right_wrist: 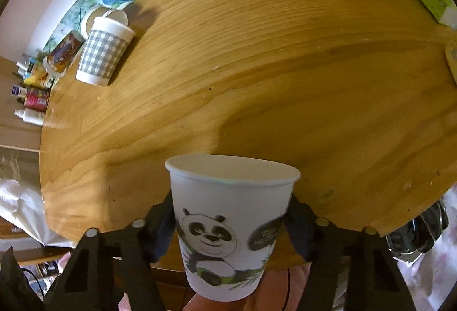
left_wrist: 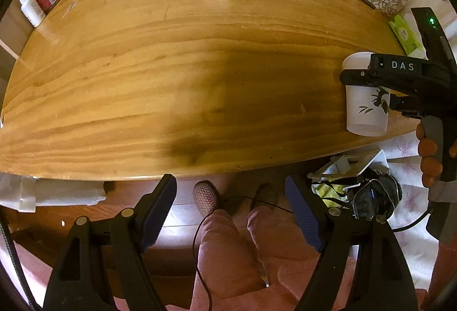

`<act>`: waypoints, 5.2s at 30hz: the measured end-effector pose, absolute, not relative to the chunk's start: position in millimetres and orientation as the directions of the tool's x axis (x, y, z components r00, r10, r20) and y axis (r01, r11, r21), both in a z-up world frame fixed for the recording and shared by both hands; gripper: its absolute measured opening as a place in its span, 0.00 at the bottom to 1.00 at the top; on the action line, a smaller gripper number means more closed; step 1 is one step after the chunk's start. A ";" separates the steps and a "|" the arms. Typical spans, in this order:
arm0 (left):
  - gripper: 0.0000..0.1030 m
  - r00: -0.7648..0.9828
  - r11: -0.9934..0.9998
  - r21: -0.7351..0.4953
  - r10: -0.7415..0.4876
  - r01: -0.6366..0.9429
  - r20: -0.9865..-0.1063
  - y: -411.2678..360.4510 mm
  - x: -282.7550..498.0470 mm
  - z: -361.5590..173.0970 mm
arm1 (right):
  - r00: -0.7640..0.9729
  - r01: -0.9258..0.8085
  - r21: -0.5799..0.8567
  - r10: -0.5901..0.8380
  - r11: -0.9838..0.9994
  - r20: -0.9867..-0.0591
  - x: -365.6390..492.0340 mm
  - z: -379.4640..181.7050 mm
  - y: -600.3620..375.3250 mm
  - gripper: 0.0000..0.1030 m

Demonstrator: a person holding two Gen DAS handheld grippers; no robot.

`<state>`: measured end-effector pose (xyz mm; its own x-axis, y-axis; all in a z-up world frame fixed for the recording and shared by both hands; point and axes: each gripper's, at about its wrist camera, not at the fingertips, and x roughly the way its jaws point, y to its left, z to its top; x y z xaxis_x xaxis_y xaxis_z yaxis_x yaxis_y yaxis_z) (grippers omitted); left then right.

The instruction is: Flip cup upright

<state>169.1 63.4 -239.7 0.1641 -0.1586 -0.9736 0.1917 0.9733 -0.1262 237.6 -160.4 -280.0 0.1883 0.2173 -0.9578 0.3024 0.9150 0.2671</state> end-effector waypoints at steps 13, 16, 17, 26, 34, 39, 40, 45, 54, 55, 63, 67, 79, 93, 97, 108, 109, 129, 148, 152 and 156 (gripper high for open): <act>0.79 0.171 0.952 -0.146 -0.196 0.270 -0.966 69.3 188.4 -231.1 | 0.323 0.307 0.259 0.156 0.916 -0.933 229.2 -255.6 -151.0 0.63; 0.79 0.172 0.947 -0.146 -0.201 0.286 -0.964 68.9 190.2 -230.0 | 0.387 0.302 0.267 0.138 0.915 -0.912 225.4 -246.3 -146.8 0.63; 0.79 0.171 0.945 -0.146 -0.202 0.292 -0.964 69.0 190.9 -230.0 | 0.414 0.305 0.270 0.128 0.913 -0.901 223.6 -242.8 -146.1 0.63; 0.79 0.193 0.935 -0.119 -0.192 0.333 -0.962 72.9 198.9 -223.6 | 0.656 0.330 0.254 -0.028 0.909 -0.754 206.9 -224.8 -134.8 0.63; 0.79 0.206 0.936 -0.074 -0.152 0.343 -0.967 81.2 206.2 -221.1 | 0.821 0.277 0.174 -0.139 0.945 -0.554 187.0 -227.1 -113.3 0.63; 0.79 0.211 0.928 -0.031 -0.117 0.371 -0.970 81.1 206.9 -221.8 | 0.880 0.251 0.150 -0.161 0.956 -0.448 173.1 -235.6 -101.6 0.63; 0.79 0.210 0.926 -0.018 -0.104 0.376 -0.972 80.9 207.1 -223.0 | 0.888 0.249 0.138 -0.169 0.959 -0.428 170.5 -237.0 -99.1 0.63; 0.79 0.201 0.922 0.017 -0.066 0.387 -0.977 81.6 205.8 -227.9 | 0.908 0.247 0.067 -0.206 0.967 -0.365 160.8 -246.0 -81.5 0.63; 0.79 0.206 0.907 0.067 -0.022 0.416 -0.978 79.2 201.5 -230.7 | 0.924 0.219 -0.013 -0.212 0.976 -0.318 155.2 -264.7 -60.6 0.63; 0.79 0.203 0.905 0.069 -0.020 0.419 -0.979 79.2 201.5 -231.6 | 0.925 0.214 -0.020 -0.209 0.977 -0.318 155.6 -266.2 -58.9 0.63; 0.79 0.197 0.899 0.079 -0.009 0.430 -0.980 77.8 200.4 -233.6 | 0.929 0.188 -0.054 -0.195 0.981 -0.314 154.7 -272.2 -52.3 0.63; 0.79 0.188 0.900 0.073 -0.010 0.430 -0.982 76.9 200.7 -235.7 | 0.926 0.180 -0.039 -0.182 0.983 -0.331 154.4 -275.8 -53.7 0.63; 0.79 0.178 0.895 0.071 -0.010 0.440 -0.984 74.7 201.5 -239.6 | 0.923 0.154 -0.014 -0.149 0.988 -0.354 150.2 -283.9 -51.9 0.64; 0.79 0.175 0.884 0.041 -0.047 0.466 -0.983 67.6 193.3 -240.1 | 0.906 0.112 -0.004 -0.104 0.994 -0.411 142.7 -283.6 -53.1 0.64; 0.79 0.176 0.889 0.018 -0.071 0.458 -0.982 68.7 192.5 -238.7 | 0.883 0.102 0.012 -0.085 0.995 -0.461 142.2 -289.0 -52.5 0.64; 0.79 0.150 0.896 -0.045 -0.123 0.441 -0.981 74.9 189.9 -243.5 | 0.839 0.089 -0.007 -0.079 0.996 -0.538 143.1 -295.3 -50.6 0.64; 0.79 0.148 0.897 -0.050 -0.127 0.439 -0.981 75.7 189.9 -244.2 | 0.832 0.090 -0.006 -0.078 0.996 -0.549 142.8 -296.2 -50.6 0.64; 0.79 0.148 0.968 -0.138 -0.171 0.210 -0.974 114.9 204.4 -252.9 | 0.651 -0.057 -0.002 0.035 0.998 -0.759 110.9 -294.5 -69.9 0.80; 0.79 0.274 0.980 -0.191 -0.169 -0.055 -0.947 117.0 105.4 -204.2 | 0.420 -0.113 0.205 0.234 0.972 -0.877 44.5 -185.2 -119.2 0.80; 0.79 0.340 0.981 -0.190 -0.166 -0.040 -0.926 105.5 90.3 -177.4 | 0.433 -0.133 0.234 0.269 0.963 -0.860 32.8 -153.4 -118.5 0.82; 0.79 0.406 0.983 -0.182 -0.158 -0.020 -0.900 92.1 78.5 -148.8 | 0.426 -0.122 0.259 0.287 0.958 -0.858 21.8 -130.5 -119.9 0.83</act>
<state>78.5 92.1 -148.8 0.4062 -0.1579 -0.9000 -0.0199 0.9832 -0.1815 21.8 -119.9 -130.5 0.4259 0.2867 -0.8581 -0.1223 0.9580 0.2594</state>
